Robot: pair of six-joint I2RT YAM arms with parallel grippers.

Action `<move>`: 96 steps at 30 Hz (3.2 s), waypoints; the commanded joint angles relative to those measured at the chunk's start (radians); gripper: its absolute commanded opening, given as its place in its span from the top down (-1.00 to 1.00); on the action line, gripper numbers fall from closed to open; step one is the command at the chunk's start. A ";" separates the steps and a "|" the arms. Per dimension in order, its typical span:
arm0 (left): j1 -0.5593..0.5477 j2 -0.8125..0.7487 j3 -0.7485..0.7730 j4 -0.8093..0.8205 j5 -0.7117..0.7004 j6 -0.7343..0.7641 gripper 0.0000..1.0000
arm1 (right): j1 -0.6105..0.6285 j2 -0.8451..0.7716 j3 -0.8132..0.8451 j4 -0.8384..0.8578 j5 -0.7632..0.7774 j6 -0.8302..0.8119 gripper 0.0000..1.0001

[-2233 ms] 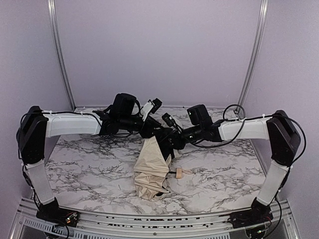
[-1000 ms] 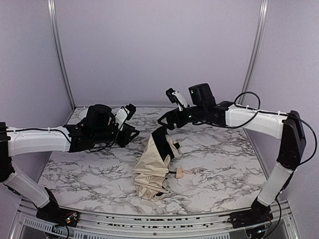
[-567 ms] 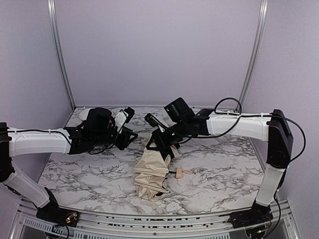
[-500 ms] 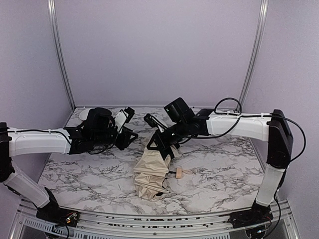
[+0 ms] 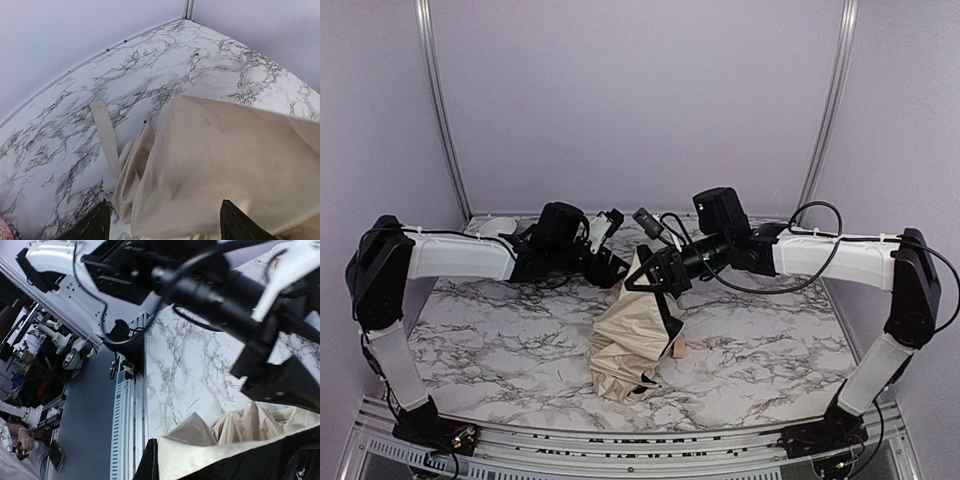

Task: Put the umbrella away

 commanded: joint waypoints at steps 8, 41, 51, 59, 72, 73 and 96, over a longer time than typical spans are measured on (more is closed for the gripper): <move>-0.001 0.275 0.074 -0.031 0.214 -0.030 -0.08 | -0.133 -0.020 -0.168 0.296 0.047 0.084 1.00; -0.149 -0.040 -0.124 -0.040 0.067 0.508 -0.32 | -0.098 0.548 0.073 0.002 0.011 -0.236 1.00; -0.148 0.003 -0.077 -0.128 0.159 0.481 1.00 | -0.082 0.502 0.065 0.019 -0.040 -0.230 1.00; -0.004 0.115 -0.024 -0.106 0.018 0.231 1.00 | -0.089 0.419 0.014 0.084 -0.070 -0.191 0.93; 0.001 0.258 -0.022 -0.184 0.120 0.249 1.00 | -0.183 -0.024 -0.206 0.063 0.342 -0.191 -0.09; 0.001 0.263 -0.019 -0.185 0.123 0.252 1.00 | -0.150 -0.077 -0.230 0.069 0.368 -0.250 -0.12; 0.001 0.252 -0.019 -0.209 0.173 0.267 1.00 | 0.402 -0.034 -0.428 0.458 1.029 -1.103 0.52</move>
